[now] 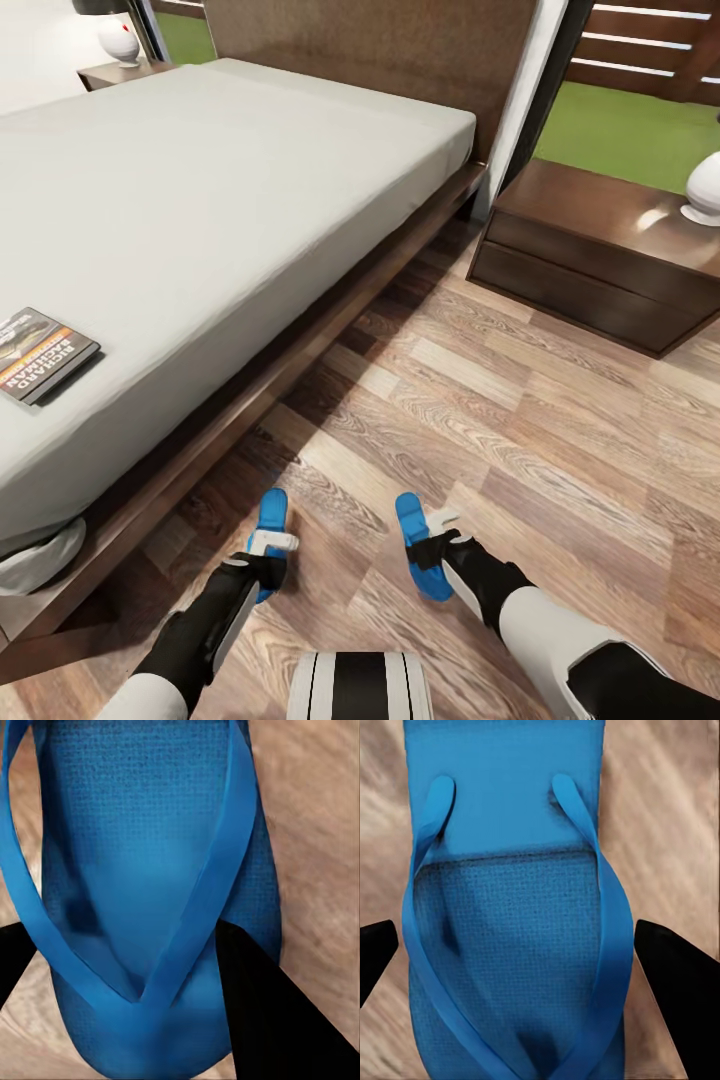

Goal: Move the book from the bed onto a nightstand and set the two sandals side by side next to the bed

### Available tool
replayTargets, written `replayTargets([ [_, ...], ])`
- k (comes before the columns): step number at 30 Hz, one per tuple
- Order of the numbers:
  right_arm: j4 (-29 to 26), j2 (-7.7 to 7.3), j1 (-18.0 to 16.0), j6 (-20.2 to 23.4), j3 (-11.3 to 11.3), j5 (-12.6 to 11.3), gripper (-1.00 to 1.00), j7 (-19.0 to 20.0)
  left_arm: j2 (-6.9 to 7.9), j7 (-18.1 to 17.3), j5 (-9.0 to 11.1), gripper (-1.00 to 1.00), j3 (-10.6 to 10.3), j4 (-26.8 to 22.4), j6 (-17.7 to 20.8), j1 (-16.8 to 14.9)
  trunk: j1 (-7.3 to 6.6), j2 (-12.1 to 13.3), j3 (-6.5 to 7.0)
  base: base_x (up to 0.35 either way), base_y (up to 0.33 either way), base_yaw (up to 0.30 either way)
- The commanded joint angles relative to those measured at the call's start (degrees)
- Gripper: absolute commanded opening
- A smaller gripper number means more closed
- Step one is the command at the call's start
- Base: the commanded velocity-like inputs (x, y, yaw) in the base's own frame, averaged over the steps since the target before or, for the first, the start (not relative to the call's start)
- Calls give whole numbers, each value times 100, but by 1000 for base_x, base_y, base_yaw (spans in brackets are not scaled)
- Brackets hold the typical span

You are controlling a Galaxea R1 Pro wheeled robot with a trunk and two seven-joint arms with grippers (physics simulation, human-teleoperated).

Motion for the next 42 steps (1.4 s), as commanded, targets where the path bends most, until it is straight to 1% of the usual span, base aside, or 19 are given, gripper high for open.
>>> replayTargets([
  [1,-29,-7,-2,79,-87,-66,-100,-71,-27,128,23,-100,-8,203,-174,-65,-1,-2,-3,0,0,0],
  [3,-48,-13,-2,128,-330,-66,-100,-158,-55,231,113,-100,9,435,-435,-131,-1,-2,-3,0,0,0],
  [4,-56,-20,-2,124,-543,-67,-100,-193,-58,274,237,-100,19,533,-576,-157,-1,-2,-3,0,0,0],
  [7,-125,-30,-2,114,-785,-67,-100,-211,-46,293,366,-100,30,578,-759,-170,-1,-2,-3,0,0,0],
  [10,-458,-43,-2,187,-1224,-67,-100,-171,-55,304,496,-100,45,564,-1030,-172,-1,-2,-3,0,0,0],
  [13,-559,-53,-2,315,-1275,-67,-100,-183,-64,324,504,-100,44,557,-1043,-175,-1,-2,-3,0,0,0],
  [14,-755,-82,-2,493,-1311,-67,-100,-185,-65,332,507,-100,44,551,-1045,-174,-1,-2,-3,0,0,0],
  [15,-987,-97,-5,650,-1360,-67,-100,-187,-65,336,508,-100,44,543,-1045,-172,-1,-2,-3,0,0,0],
  [17,-1903,-118,-5,1151,-1549,-62,-100,-193,-65,343,509,-100,44,529,-1040,-175,-1,-2,-3,0,0,0],
  [18,-2109,-128,-4,1272,-1603,-60,-100,-196,-65,342,509,-100,44,527,-1039,-175,-1,-2,-3,0,0,0],
  [19,-2710,-188,5,1664,-1807,-50,-100,-203,-65,343,509,-100,44,524,-1038,-172,-1,-2,-3,0,0,0],
  [22,-3755,-369,15,2270,-2148,-26,-100,-212,-65,346,509,-100,44,520,-1038,-174,-1,-2,-3,0,0,0],
  [23,-4324,-463,43,2565,-2254,-2,-100,-240,-65,345,509,-100,44,519,-1037,-174,-1,-2,-3,0,0,0],
  [25,-5003,-556,187,3038,-2389,25,-100,-284,-64,344,510,-100,44,516,-1037,-174,-1,-2,-3,0,0,0],
  [26,-5496,-603,344,3329,-2516,42,-100,-304,-65,343,510,-100,44,515,-1037,-175,-1,-2,-3,0,0,0],
  [30,-6584,-647,781,3818,-2656,236,-100,-389,-61,343,509,-100,44,513,-1037,-174,-1,-2,-3,0,0,0],
  [33,-7182,-657,1014,4399,-2684,385,-100,-410,-57,345,509,-100,44,511,-1036,-176,-1,-2,-3,0,0,0],
  [38,-7298,-659,1060,4520,-2681,415,-100,-396,-63,341,510,-100,44,496,-1030,-176,-1,-2,-3,17,0,0],
  [42,-7304,-659,1062,4527,-2687,419,-100,-400,-65,344,505,-100,36,495,-999,-176,-1,-2,-2,304,0,135],
])
